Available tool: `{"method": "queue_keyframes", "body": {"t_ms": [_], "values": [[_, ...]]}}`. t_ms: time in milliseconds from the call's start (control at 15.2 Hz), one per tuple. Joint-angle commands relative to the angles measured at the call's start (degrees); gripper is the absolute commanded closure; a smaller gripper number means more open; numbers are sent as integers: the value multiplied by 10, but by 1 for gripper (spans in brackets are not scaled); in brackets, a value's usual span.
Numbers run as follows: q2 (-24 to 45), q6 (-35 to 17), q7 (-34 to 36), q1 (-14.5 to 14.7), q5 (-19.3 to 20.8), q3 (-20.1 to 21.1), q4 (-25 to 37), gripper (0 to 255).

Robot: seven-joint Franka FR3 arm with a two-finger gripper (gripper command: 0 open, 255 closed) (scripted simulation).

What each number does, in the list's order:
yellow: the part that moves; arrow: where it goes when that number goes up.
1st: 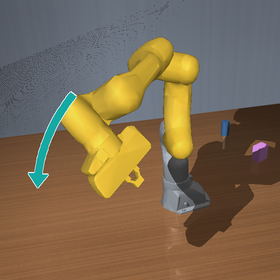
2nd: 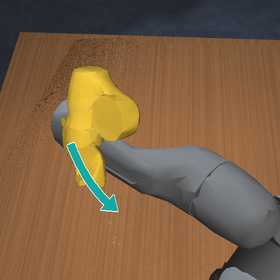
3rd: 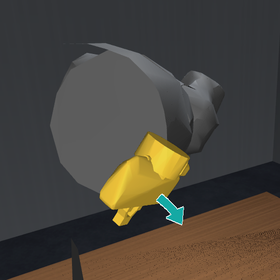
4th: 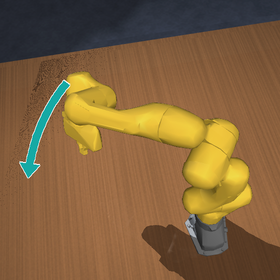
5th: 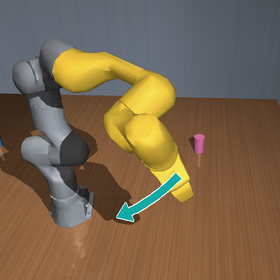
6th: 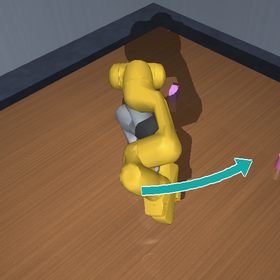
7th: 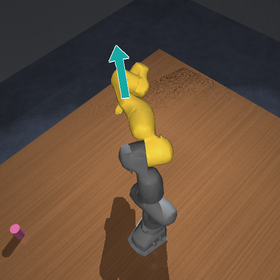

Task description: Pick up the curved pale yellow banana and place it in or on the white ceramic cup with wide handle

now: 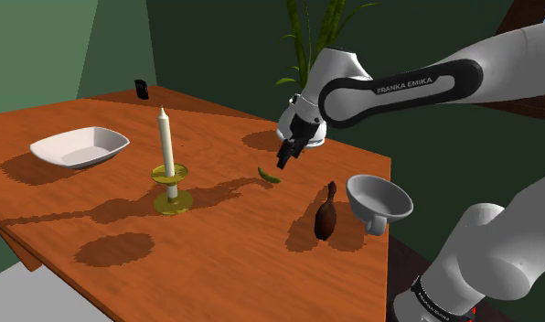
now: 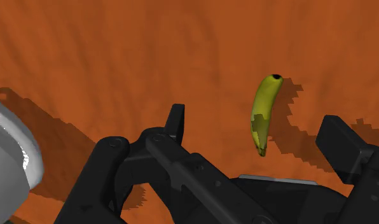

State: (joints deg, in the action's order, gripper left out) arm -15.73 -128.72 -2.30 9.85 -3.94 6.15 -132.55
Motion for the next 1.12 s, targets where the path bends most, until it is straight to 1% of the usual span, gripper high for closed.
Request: {"method": "queue_keyframes", "body": {"t_ms": [0,132,594,1056], "values": [[36,-29,-7,7,-4,6,12,0],[65,-49,-11,13,-7,12,25,0],[103,-102,-8,14,-3,15,10,0],[107,-106,-8,14,-3,15,9,0]]}}
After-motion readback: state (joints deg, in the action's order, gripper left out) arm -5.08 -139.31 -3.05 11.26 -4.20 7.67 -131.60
